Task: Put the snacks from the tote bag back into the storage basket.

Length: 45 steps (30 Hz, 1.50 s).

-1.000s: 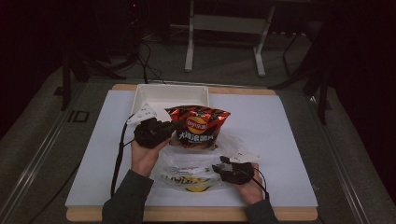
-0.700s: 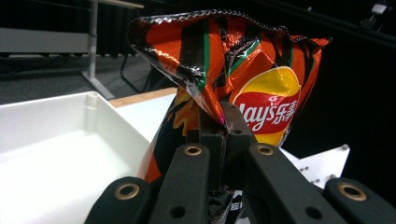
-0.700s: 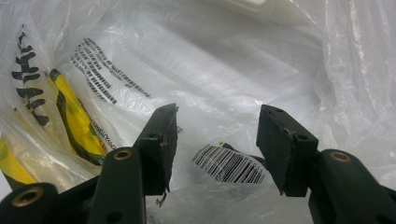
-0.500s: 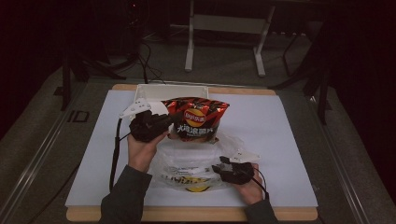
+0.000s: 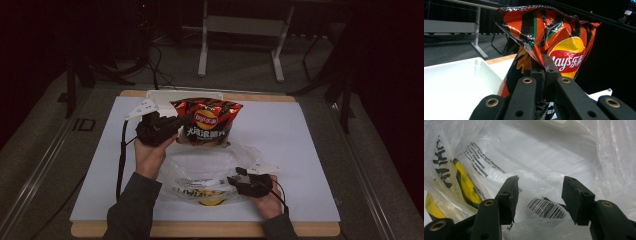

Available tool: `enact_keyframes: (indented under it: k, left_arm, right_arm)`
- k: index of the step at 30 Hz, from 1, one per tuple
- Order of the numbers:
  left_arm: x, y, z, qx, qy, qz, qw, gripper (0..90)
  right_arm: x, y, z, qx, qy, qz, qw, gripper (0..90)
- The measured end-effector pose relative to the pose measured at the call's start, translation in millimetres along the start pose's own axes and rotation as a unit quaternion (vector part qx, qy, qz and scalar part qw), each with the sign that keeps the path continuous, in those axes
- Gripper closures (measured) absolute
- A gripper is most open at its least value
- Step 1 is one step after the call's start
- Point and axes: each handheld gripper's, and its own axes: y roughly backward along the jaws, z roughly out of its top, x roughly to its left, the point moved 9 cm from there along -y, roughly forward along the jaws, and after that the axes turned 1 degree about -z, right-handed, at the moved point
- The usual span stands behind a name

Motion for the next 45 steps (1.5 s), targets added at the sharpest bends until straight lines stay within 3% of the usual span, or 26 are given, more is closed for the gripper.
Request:
enact_keyframes:
  k: [29,45]
  left_arm:
    - [1.6,3.5,22.5,-0.021,-0.005,0.008,0.9997,89.6]
    - [13.9,1.7,29.2,-0.026,-0.003,0.019,0.9995,89.5]
  right_arm:
    - [-0.2,0.8,0.4,-0.005,0.0,0.0,1.0,46.9]
    - [-0.1,0.6,0.3,-0.003,0.001,0.001,1.0,46.9]
